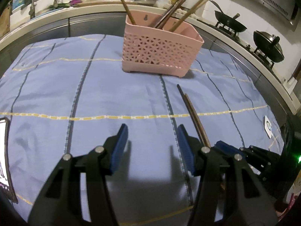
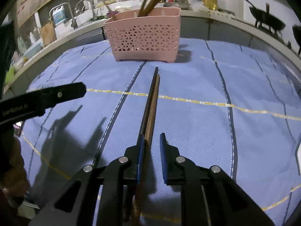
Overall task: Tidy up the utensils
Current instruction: 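Close the right tool on a chopstick while the left grasps the last one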
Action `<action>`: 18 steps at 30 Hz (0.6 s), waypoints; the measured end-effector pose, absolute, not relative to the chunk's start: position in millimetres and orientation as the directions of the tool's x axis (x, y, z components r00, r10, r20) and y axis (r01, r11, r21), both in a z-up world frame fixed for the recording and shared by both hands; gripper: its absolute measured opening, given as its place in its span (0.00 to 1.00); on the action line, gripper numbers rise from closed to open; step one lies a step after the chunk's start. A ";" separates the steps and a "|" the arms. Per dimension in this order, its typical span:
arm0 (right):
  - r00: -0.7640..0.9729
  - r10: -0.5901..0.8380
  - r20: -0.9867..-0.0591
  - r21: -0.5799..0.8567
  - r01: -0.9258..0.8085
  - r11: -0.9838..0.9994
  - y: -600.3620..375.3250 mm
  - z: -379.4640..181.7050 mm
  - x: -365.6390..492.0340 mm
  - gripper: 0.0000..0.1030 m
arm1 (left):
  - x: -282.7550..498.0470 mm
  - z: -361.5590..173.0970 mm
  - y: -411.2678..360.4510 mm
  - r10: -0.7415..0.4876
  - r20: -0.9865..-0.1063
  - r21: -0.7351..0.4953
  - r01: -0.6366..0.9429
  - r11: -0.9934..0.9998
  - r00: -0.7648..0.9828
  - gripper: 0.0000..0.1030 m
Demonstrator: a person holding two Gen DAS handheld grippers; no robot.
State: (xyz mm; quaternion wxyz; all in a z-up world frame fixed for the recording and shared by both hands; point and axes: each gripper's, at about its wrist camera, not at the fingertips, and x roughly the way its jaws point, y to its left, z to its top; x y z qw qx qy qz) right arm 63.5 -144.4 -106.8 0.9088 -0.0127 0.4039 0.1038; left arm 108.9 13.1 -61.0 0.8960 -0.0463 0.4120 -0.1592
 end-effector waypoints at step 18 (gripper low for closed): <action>0.569 0.358 -0.740 0.220 -0.299 0.929 -117.1 -113.0 48.4 0.07 | 121.7 -76.2 -7.5 -0.287 -0.777 -0.170 0.252 0.953 0.561 0.51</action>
